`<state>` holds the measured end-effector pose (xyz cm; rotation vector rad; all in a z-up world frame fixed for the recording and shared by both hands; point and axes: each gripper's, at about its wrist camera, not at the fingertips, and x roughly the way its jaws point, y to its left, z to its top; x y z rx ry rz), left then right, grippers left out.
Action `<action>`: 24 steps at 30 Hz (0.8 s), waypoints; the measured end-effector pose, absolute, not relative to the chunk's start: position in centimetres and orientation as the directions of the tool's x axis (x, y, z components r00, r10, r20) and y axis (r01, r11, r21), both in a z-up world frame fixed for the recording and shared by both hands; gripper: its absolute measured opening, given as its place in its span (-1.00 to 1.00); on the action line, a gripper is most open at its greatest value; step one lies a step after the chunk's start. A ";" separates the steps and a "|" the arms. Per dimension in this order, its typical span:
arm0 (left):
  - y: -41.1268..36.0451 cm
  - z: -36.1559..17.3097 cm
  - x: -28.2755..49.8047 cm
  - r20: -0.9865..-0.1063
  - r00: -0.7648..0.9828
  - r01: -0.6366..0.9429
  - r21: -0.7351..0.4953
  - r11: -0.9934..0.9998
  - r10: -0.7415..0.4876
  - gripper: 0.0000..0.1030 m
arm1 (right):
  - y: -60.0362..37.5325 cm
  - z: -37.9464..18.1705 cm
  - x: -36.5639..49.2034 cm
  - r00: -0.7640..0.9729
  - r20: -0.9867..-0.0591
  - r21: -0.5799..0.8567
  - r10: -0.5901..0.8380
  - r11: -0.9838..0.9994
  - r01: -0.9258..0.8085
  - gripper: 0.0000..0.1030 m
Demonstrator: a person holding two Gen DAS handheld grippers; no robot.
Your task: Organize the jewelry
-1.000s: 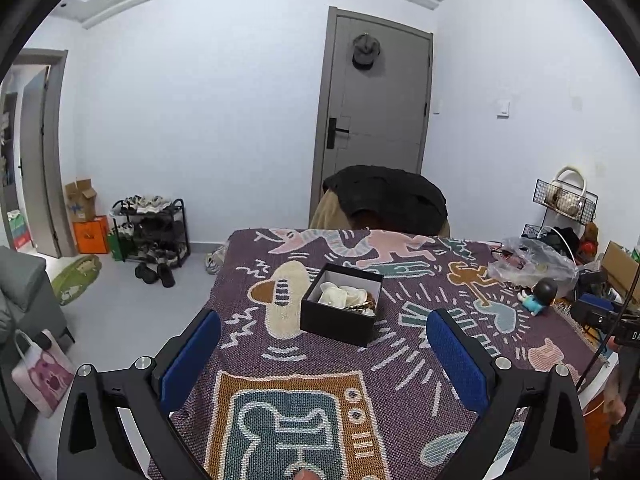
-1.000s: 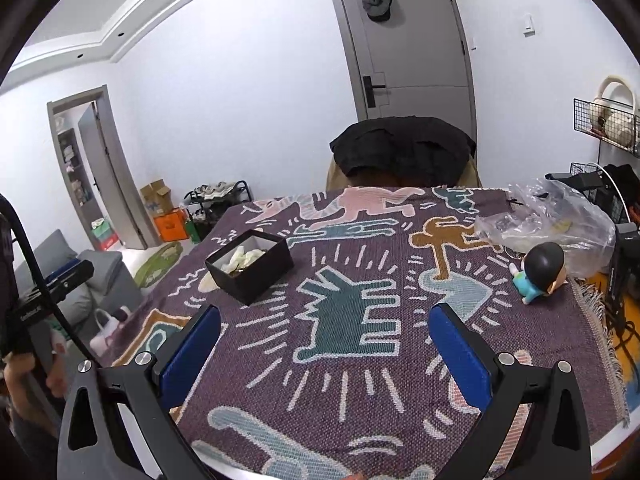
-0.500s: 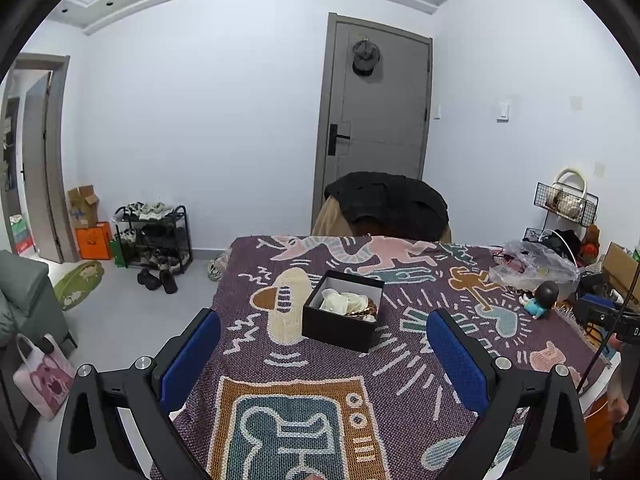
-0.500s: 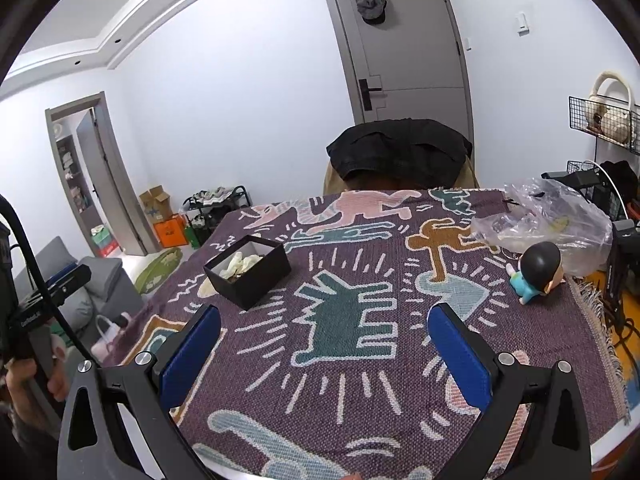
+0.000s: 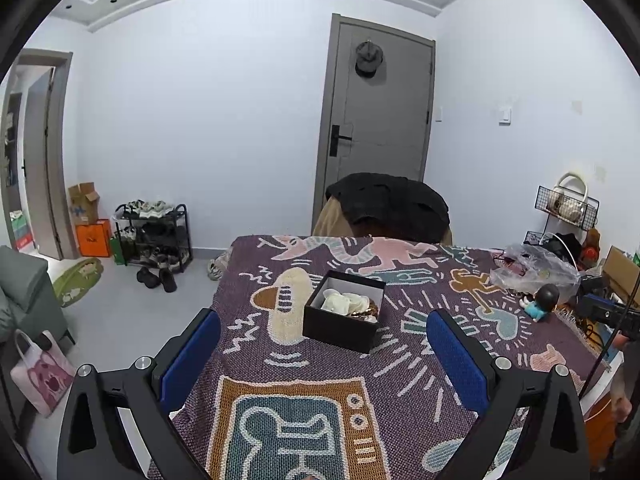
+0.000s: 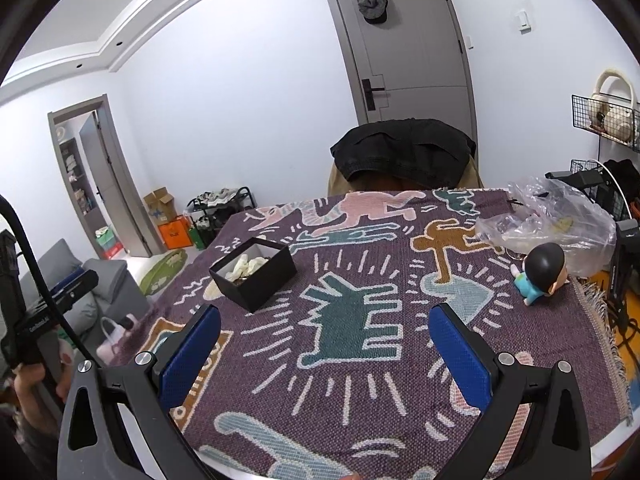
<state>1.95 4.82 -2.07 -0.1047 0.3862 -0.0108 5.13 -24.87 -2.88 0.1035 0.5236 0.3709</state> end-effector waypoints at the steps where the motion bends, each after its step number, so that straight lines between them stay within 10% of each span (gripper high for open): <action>1: 4.8 -2.1 1.9 -0.376 0.926 -0.010 -0.101 0.995 -0.029 0.99 | -24.9 -2.9 5.1 0.802 -0.468 0.190 0.372 0.928 -0.320 1.00; 24: 3.6 -1.8 1.8 -0.358 0.934 -0.002 -0.083 0.997 -0.027 0.99 | -24.8 -2.6 4.7 0.822 -0.447 0.179 0.353 0.936 -0.304 1.00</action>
